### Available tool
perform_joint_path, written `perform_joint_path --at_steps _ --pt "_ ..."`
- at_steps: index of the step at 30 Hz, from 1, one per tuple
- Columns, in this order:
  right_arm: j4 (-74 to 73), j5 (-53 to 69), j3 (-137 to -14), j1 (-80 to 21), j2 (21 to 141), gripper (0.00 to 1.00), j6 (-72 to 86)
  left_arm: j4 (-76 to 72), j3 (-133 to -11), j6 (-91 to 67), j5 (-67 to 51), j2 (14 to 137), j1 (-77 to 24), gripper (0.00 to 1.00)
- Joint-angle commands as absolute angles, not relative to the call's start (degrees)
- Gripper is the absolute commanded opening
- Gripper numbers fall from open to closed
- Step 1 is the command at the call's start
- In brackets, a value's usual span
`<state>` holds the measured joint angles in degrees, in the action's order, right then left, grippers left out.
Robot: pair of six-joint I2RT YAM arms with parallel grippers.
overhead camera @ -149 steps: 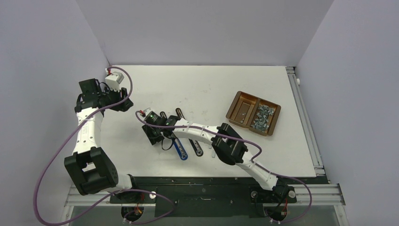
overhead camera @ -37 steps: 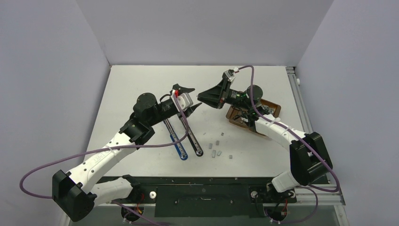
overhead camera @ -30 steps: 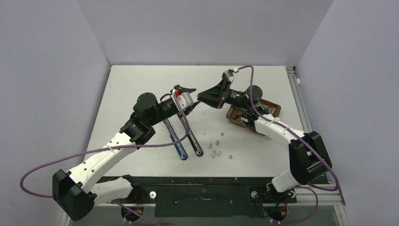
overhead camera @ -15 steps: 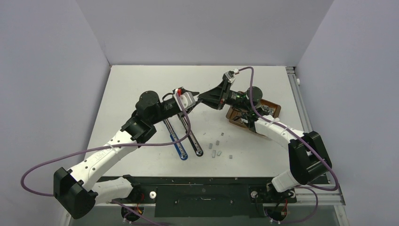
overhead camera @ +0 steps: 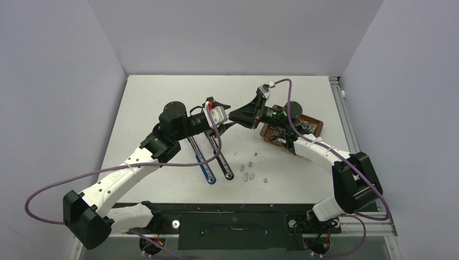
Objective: Load the staples into the stapler
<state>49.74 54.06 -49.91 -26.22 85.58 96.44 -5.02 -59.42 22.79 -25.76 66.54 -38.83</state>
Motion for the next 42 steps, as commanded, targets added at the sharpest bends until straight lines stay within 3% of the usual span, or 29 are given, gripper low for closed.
perform_joint_path --at_steps 1,5,14,17,23,39,42 --pt "42.06 54.83 -49.11 -25.12 80.61 0.22 88.83 -5.51 -61.59 22.25 -26.45 66.57 -39.02 0.63" --pt "13.63 54.02 -50.18 -22.07 78.25 0.22 75.23 -5.53 -61.01 22.82 -24.36 65.67 -38.89 0.83" --pt "-30.82 51.26 -48.97 -11.69 77.3 0.21 52.16 -0.62 -58.34 24.17 -25.48 61.61 -36.87 0.85" --pt "-39.29 48.64 -48.9 -10.9 79.2 0.21 46.84 -0.09 -57.69 23.92 -26.64 60.49 -36.49 0.85" --pt "-35.8 52.15 -41.55 -10.72 79.63 0.22 50.68 -0.09 -55.72 23.03 -28.06 58.7 -36.48 0.85" --pt "-24.87 51.34 -35.76 -9.15 85.13 0.21 56.08 1.05 -53.61 22.5 -29.69 56.87 -36.31 0.85" --pt "-21.29 51.18 -34.92 -9.23 84.92 0.27 58.6 0.98 -53.45 22.42 -29.8 56.87 -36.21 0.85"
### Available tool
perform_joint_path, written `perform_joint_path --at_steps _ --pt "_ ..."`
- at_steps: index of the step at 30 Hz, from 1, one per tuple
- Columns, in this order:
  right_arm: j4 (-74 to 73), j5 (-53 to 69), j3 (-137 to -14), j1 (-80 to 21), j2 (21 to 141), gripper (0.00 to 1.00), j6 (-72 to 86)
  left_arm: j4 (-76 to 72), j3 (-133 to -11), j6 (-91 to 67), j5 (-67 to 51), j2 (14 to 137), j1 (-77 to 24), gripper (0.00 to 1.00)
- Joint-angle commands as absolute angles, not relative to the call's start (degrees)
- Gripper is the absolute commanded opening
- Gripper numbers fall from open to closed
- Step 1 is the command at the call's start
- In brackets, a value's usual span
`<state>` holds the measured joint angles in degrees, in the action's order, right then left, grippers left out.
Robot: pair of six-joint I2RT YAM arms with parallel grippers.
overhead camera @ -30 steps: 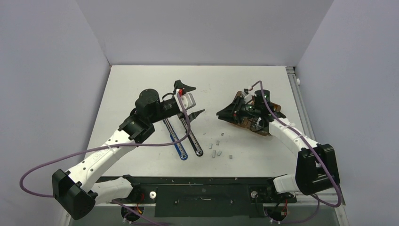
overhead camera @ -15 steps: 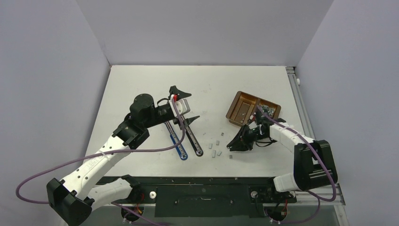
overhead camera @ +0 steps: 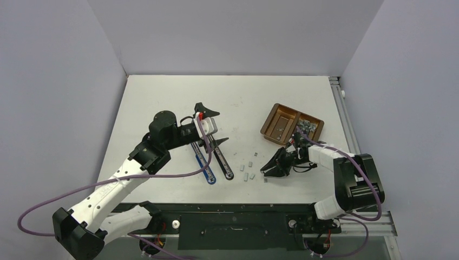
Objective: Load the staples into the stapler
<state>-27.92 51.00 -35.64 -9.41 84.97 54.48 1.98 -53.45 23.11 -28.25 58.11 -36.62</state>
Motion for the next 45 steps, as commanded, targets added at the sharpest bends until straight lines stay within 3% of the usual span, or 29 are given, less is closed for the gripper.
perform_joint_path --at_steps 1,5,7,16,22,29,33,36,45 --pt "-21.07 50.64 -35.14 -9.23 84.77 0.31 58.87 0.97 -53.44 22.41 -29.87 56.87 -36.13 0.85" --pt "-22.24 46.83 -37.5 -9.53 82.59 0.49 58.72 0.97 -53.11 22.32 -29.98 56.65 -35.95 0.85" --pt "-23.19 44.74 -38.51 -10.0 81.1 0.53 58.71 1.12 -53.05 22.32 -29.98 56.54 -35.86 0.85" --pt "-26.53 31.74 -39.82 -19.35 69.6 0.48 58.96 1.87 -52.97 22.34 -29.7 55.97 -35.52 0.85" --pt "-36.64 12.36 -43.63 -32.37 66.33 0.46 54.77 3.94 -52.81 20.94 -29.25 55.1 -34.63 0.85" --pt "-44.28 -8.4 -48.55 -45.29 71.34 0.46 52.8 9.58 -55.12 17.45 -25.75 54.15 -28.71 0.91" --pt "-45.08 -12.74 -48.95 -48.05 73.2 0.39 52.14 15.76 -57.94 15.17 -21.8 55.32 -22.47 0.98" --pt "-44.93 -14.3 -48.42 -48.21 74.74 0.36 51.05 20.62 -59.23 14.24 -20.79 56.71 -16.62 0.96" --pt "-39.3 -13.06 -45.31 -48.2 77.57 0.42 47.67 32.32 -62.01 15.63 -17.45 60.18 -6.75 0.96"
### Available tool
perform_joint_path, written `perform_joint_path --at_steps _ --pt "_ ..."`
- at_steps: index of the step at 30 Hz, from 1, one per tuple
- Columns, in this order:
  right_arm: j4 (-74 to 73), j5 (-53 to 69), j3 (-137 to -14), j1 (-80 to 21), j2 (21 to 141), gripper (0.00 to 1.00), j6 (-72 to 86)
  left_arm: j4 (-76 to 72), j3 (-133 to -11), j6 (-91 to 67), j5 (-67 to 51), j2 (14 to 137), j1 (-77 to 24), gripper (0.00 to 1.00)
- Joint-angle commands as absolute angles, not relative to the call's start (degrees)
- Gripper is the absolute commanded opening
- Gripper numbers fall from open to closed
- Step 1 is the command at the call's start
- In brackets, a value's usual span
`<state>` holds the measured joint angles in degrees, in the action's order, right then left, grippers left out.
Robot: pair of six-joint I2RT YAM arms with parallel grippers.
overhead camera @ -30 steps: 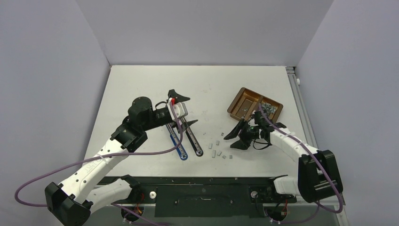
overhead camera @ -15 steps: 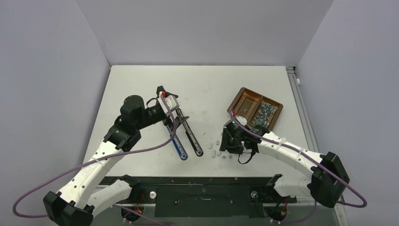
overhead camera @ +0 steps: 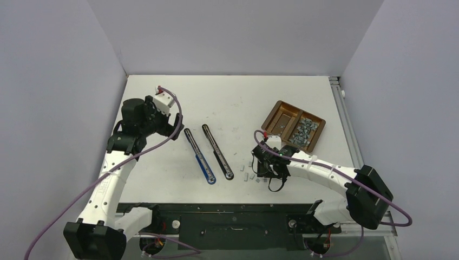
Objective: Load the staples into the stapler
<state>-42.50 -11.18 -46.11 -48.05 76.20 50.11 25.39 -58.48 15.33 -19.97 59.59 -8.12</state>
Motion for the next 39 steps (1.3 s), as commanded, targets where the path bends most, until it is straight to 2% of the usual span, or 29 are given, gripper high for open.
perform_joint_path --at_steps 1,11,22,31,39 --pt "-38.77 -12.8 -45.08 -48.17 78.0 0.42 47.27 33.01 -62.05 16.09 -16.51 60.2 -6.58 0.96" --pt "-34.08 -10.89 -41.84 -48.01 80.03 0.34 46.36 35.34 -61.05 18.72 -13.45 57.5 -4.24 0.96" --pt "-31.4 -9.83 -39.73 -47.43 81.29 0.32 45.5 34.91 -61.04 16.89 -14.24 58.07 -4.22 0.96" --pt "-31.32 -10.18 -39.84 -46.55 82.03 0.26 44.3 35.63 -61.54 16.39 -15.23 59.07 -4.22 0.96" --pt "-31.87 -9.52 -39.91 -46.49 81.91 0.17 43.86 35.77 -61.6 17.29 -14.65 58.8 -4.22 0.96"
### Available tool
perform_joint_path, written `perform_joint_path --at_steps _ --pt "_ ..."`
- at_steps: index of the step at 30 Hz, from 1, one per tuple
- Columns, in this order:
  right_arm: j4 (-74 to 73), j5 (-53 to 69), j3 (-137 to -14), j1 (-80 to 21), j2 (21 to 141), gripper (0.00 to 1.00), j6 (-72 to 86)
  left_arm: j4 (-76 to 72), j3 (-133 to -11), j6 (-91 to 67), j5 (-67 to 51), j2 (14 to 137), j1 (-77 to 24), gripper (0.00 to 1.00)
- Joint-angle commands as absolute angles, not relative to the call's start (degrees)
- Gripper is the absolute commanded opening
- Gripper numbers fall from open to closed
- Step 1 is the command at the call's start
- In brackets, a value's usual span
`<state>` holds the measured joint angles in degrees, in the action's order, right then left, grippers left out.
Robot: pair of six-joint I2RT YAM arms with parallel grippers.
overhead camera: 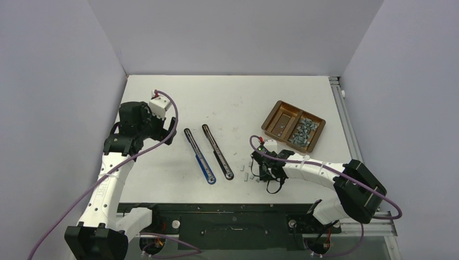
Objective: Load the staples into the stapler
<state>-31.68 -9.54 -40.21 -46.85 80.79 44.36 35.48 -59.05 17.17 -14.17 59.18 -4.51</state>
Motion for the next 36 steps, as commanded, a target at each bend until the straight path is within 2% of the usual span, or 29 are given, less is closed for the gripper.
perform_joint_path --at_steps 1,6,11,25,30,36 --pt "-32.09 -9.43 -39.94 -46.49 81.84 0.16 43.86 35.88 -61.63 17.43 -14.6 58.75 -4.22 0.96" --pt "-32.92 -9.51 -40.48 -46.54 81.73 0.15 43.71 35.87 -61.42 17.91 -14.37 58.54 -4.22 0.96" --pt "-34.51 -10.2 -42.49 -46.67 81.22 0.09 43.08 35.71 -61.28 17.93 -14.33 58.45 -4.22 0.96" --pt "-39.15 -12.83 -50.33 -47.28 79.35 0.09 39.72 37.66 -63.32 15.64 -12.66 61.63 -3.98 0.96" --pt "-39.73 -11.51 -48.1 -47.36 79.15 0.26 41.74 37.27 -62.79 16.46 -12.79 61.09 -3.96 0.96" --pt "-36.48 -8.86 -43.45 -47.9 76.7 0.32 44.27 37.26 -62.23 16.88 -13.16 60.54 -3.96 0.96"
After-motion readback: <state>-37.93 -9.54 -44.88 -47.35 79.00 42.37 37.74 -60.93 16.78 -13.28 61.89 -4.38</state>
